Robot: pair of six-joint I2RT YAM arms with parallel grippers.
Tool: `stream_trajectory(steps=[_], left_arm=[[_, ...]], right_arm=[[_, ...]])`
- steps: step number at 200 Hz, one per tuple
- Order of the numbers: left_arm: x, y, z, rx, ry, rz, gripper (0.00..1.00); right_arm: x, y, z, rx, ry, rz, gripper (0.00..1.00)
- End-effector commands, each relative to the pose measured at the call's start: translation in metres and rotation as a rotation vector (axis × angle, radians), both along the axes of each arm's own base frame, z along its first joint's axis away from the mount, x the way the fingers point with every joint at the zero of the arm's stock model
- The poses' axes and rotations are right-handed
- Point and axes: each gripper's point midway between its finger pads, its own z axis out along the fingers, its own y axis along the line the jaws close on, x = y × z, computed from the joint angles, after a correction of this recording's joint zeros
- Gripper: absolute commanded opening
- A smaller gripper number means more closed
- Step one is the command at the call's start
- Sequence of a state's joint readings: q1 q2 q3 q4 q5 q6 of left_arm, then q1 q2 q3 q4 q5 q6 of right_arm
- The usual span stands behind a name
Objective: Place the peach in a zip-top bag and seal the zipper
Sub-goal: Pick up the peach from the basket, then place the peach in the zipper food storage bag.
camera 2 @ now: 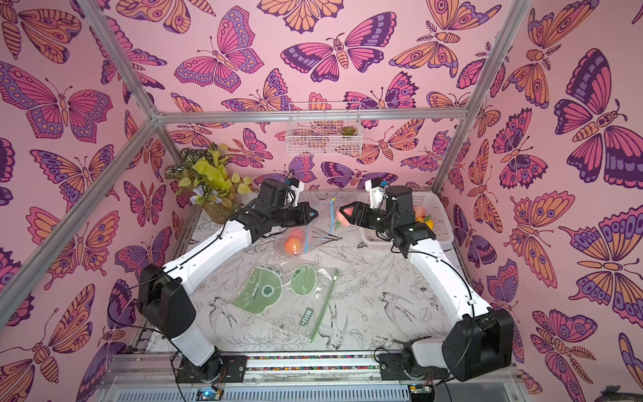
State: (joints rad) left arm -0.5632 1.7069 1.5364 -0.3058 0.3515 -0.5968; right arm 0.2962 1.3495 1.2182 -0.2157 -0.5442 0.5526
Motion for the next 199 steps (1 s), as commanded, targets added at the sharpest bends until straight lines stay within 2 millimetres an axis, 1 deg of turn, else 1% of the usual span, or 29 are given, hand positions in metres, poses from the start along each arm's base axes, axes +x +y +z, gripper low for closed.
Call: stream_trajectory(steps=[1, 13, 36, 52, 70, 91, 131, 166, 199], left_arm=[[0.003, -0.006, 0.001, -0.019, -0.003, -0.01, 0.0], [0.003, -0.006, 0.001, -0.02, -0.004, -0.009, 0.0], [0.003, -0.007, 0.006, -0.03, -0.012, -0.017, 0.0], [0.002, -0.008, 0.01, -0.038, -0.018, -0.023, 0.0], [0.001, -0.009, 0.014, -0.044, -0.028, -0.031, 0.0], [-0.002, -0.011, 0.019, -0.058, -0.037, -0.054, 0.0], [-0.004, -0.016, 0.022, -0.081, -0.043, -0.085, 0.0], [-0.004, -0.022, 0.021, -0.108, -0.035, -0.11, 0.0], [-0.003, -0.022, 0.017, -0.105, -0.025, -0.105, 0.0]], right_arm=[[-0.003, 0.023, 0.019, 0.01, -0.066, 0.076, 0.66], [-0.003, 0.031, 0.016, 0.012, -0.062, 0.092, 0.66], [0.001, 0.044, 0.005, 0.001, -0.038, 0.107, 0.66], [0.007, 0.048, -0.004, -0.012, -0.018, 0.09, 0.66], [0.016, 0.046, -0.017, -0.041, 0.013, 0.045, 0.66], [0.023, 0.044, -0.034, -0.077, 0.056, 0.018, 0.66], [0.029, 0.033, -0.053, -0.18, 0.094, -0.062, 0.66], [0.03, 0.031, -0.057, -0.222, 0.101, -0.082, 0.67], [0.03, 0.031, -0.058, -0.226, 0.108, -0.088, 0.69]])
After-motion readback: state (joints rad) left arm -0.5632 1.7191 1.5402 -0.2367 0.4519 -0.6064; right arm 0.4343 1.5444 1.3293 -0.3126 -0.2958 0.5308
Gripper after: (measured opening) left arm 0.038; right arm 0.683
